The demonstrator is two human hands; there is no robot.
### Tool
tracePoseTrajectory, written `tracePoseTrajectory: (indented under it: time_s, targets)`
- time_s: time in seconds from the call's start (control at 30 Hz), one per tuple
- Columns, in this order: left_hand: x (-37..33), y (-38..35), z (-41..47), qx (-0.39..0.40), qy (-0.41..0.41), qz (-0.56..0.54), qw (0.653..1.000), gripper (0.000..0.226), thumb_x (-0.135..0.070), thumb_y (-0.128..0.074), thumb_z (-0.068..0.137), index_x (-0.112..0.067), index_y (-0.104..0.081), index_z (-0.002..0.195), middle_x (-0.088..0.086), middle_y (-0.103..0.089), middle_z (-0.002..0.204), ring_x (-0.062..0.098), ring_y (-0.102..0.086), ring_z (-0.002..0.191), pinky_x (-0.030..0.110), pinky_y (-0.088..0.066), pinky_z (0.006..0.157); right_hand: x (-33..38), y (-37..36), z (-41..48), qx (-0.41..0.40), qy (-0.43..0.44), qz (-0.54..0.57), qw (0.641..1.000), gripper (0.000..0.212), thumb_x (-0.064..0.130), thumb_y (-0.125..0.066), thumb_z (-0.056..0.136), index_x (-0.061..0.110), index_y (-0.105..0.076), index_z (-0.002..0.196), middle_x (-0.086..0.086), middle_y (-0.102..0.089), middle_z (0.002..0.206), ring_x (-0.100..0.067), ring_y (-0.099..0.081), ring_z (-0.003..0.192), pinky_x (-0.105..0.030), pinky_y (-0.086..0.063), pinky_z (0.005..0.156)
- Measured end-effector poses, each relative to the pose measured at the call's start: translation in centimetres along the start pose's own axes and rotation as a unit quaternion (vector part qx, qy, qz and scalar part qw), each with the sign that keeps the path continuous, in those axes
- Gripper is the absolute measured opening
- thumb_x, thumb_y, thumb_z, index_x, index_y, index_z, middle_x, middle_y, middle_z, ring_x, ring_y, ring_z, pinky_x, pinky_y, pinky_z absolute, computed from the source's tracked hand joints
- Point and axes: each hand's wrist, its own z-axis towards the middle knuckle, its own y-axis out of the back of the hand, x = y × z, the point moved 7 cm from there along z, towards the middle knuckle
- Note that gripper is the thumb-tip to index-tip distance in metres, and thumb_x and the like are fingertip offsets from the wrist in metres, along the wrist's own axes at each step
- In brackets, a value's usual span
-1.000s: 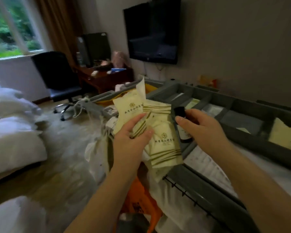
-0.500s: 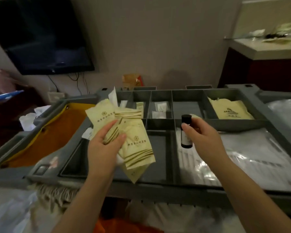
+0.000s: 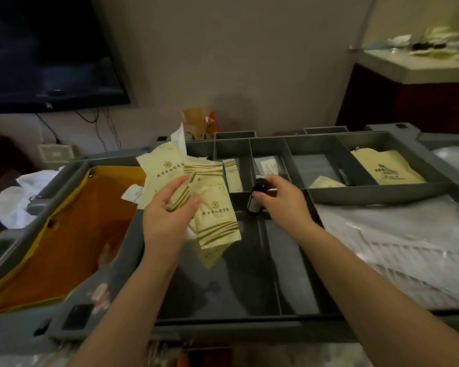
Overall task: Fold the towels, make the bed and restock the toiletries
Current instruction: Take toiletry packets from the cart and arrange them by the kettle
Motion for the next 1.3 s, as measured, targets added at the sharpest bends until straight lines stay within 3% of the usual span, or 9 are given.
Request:
tracePoseTrajectory:
  time_s: [0.17,0.3,0.53,0.63,0.77,0.87,0.93,1.13,1.3]
  targets:
    - [1.6,1.5,3.3,0.058,-0.002,0.061,0.996,0.045,-0.004,-0.066,0.084,-0.046,-0.058,0.099,-0.011,-0.059,0.117,0.01,-0.063,0.101,0.023,-0.058,0.069,-1.4,-2.3,0.5,-0.014,-0.01,-0.118,0.993,0.029,0.019,-0.064,0.088,0.025,-0.056,0.114,0.005,-0.06,0.11,-0.013,-0.056,0.107,-0.027,-0.045,0.09]
    - [3.0,1.6,4.2,0.097,0.038,0.021,0.994,0.045,-0.003,-0.066,0.083,-0.045,-0.061,0.098,-0.007,-0.061,0.12,0.012,-0.065,0.1,0.029,-0.059,0.072,-0.5,-2.5,0.9,-0.059,0.017,-0.296,0.953,0.035,0.026,-0.066,0.086,0.022,-0.056,0.12,0.004,-0.051,0.119,-0.014,-0.045,0.113,-0.028,-0.039,0.094]
    - [3.3,1.2,4.1,0.115,0.051,-0.02,0.992,0.046,-0.003,-0.066,0.083,-0.046,-0.061,0.096,-0.004,-0.064,0.117,0.018,-0.067,0.1,0.044,-0.058,0.081,-0.1,-3.6,1.9,-0.038,-0.043,-0.33,0.942,0.043,0.028,-0.069,0.083,0.027,-0.05,0.122,0.003,-0.048,0.124,-0.017,-0.048,0.115,-0.033,-0.046,0.092]
    - [3.0,1.2,3.9,0.112,0.037,-0.02,0.993,0.047,-0.002,-0.067,0.083,-0.047,-0.061,0.096,-0.003,-0.063,0.118,0.018,-0.066,0.101,0.045,-0.057,0.082,0.1,-3.7,1.0,-0.055,-0.056,-0.298,0.951,0.052,0.031,-0.067,0.085,0.027,-0.045,0.132,0.003,-0.043,0.133,-0.018,-0.043,0.122,-0.035,-0.042,0.099]
    - [2.6,1.3,3.7,0.106,0.03,-0.035,0.993,0.049,-0.001,-0.065,0.084,-0.048,-0.058,0.094,-0.008,-0.061,0.117,0.015,-0.066,0.1,0.043,-0.058,0.081,2.6,-3.2,-1.9,-0.138,-0.022,-0.153,0.978,0.031,0.033,-0.052,0.095,0.025,-0.051,0.124,0.006,-0.051,0.123,-0.008,-0.049,0.112,-0.028,-0.044,0.092]
    - [2.4,1.1,3.2,0.106,0.014,-0.035,0.994,0.049,-0.002,-0.066,0.083,-0.048,-0.059,0.095,-0.007,-0.06,0.12,0.014,-0.064,0.104,0.041,-0.058,0.082,4.5,-4.6,-3.6,-0.057,-0.035,0.047,0.997,0.011,0.03,-0.051,0.095,0.029,-0.057,0.105,0.01,-0.063,0.097,0.0,-0.062,0.084,-0.017,-0.049,0.067]
    - [2.2,0.7,2.8,0.114,0.009,-0.039,0.993,0.048,-0.002,-0.067,0.083,-0.048,-0.059,0.097,-0.008,-0.06,0.12,0.012,-0.063,0.105,0.037,-0.058,0.08,5.1,-5.5,-4.2,-0.008,-0.052,0.12,0.991,0.013,0.027,-0.061,0.09,0.032,-0.057,0.101,0.007,-0.067,0.094,0.0,-0.066,0.081,-0.016,-0.052,0.063]
    - [0.2,-2.6,1.7,0.129,-0.043,-0.046,0.99,0.044,-0.003,-0.068,0.082,-0.043,-0.06,0.098,-0.018,-0.059,0.111,-0.012,-0.059,0.096,0.01,-0.051,0.07,3.8,-2.5,-4.5,-0.044,-0.069,0.212,0.974,0.027,0.017,-0.072,0.081,0.023,-0.061,0.105,0.002,-0.071,0.095,-0.009,-0.07,0.084,-0.025,-0.057,0.069]
    - [-0.9,-7.9,1.5,0.132,-0.045,-0.055,0.989,0.041,-0.005,-0.069,0.081,-0.041,-0.059,0.098,-0.018,-0.06,0.108,-0.012,-0.061,0.092,0.011,-0.052,0.067,2.1,3.2,-2.7,-0.065,-0.061,0.195,0.977,0.016,0.013,-0.072,0.081,0.005,-0.061,0.091,-0.01,-0.071,0.088,-0.022,-0.07,0.084,-0.036,-0.059,0.074]
